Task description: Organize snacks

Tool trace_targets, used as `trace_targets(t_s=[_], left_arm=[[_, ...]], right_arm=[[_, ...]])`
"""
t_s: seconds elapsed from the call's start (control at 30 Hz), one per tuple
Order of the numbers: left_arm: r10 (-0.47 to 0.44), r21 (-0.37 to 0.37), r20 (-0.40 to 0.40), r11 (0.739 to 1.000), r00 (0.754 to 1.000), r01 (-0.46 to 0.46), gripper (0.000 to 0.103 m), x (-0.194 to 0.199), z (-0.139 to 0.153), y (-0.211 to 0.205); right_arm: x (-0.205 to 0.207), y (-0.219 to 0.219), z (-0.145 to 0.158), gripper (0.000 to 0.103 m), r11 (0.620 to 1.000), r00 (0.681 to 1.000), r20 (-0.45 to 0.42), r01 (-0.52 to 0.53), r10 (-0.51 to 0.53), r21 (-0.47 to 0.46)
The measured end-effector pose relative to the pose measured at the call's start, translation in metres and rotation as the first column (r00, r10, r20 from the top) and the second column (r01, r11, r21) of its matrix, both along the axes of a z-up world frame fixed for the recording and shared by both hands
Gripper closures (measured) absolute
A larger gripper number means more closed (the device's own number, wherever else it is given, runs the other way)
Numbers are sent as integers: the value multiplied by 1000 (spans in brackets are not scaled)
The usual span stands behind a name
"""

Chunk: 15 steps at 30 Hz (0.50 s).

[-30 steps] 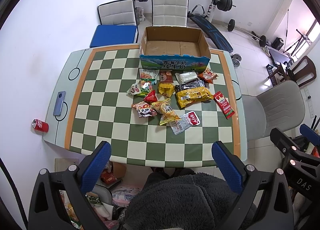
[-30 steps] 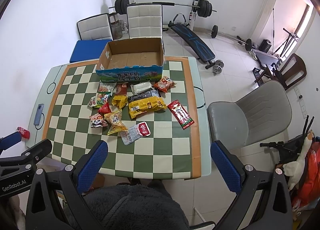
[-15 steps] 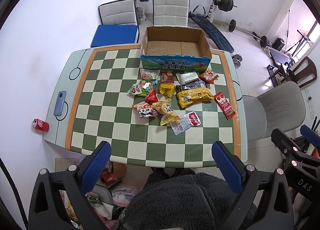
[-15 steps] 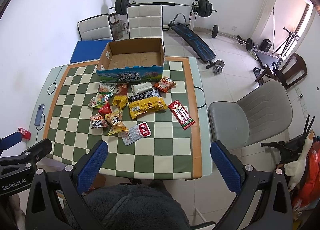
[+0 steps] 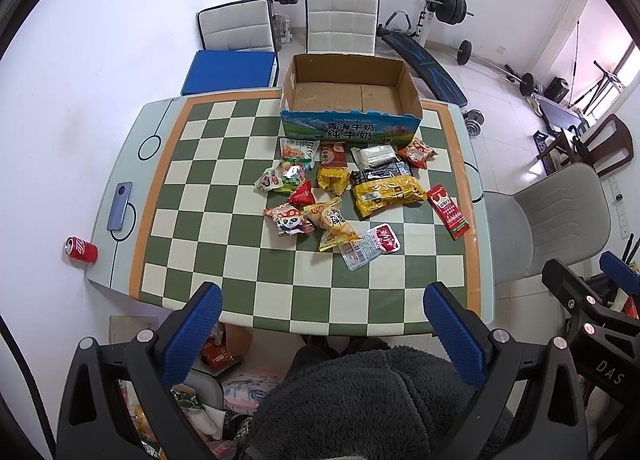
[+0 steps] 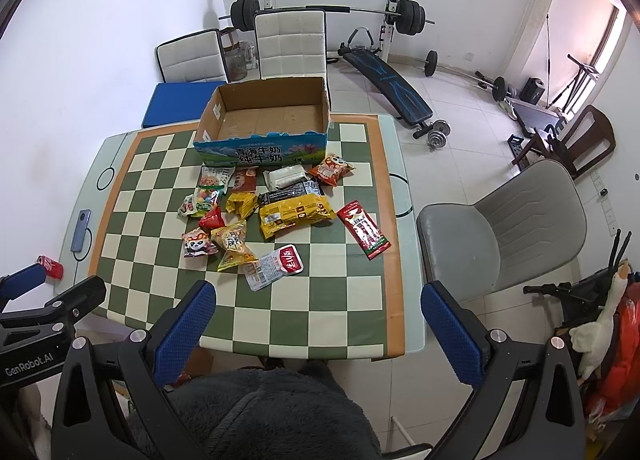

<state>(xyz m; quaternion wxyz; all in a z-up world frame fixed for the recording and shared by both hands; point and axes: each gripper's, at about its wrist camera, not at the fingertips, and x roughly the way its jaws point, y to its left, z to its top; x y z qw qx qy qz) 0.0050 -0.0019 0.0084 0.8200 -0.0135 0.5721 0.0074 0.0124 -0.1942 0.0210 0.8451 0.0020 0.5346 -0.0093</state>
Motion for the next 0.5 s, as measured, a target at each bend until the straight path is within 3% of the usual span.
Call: trace_targets(t_s=[0.5], left_arm=[[2, 2, 3, 1000, 1000, -2, 0, -1, 0, -1]], right_arm=[[-1, 0, 2, 0, 1000, 1000, 5, -2, 2, 8]])
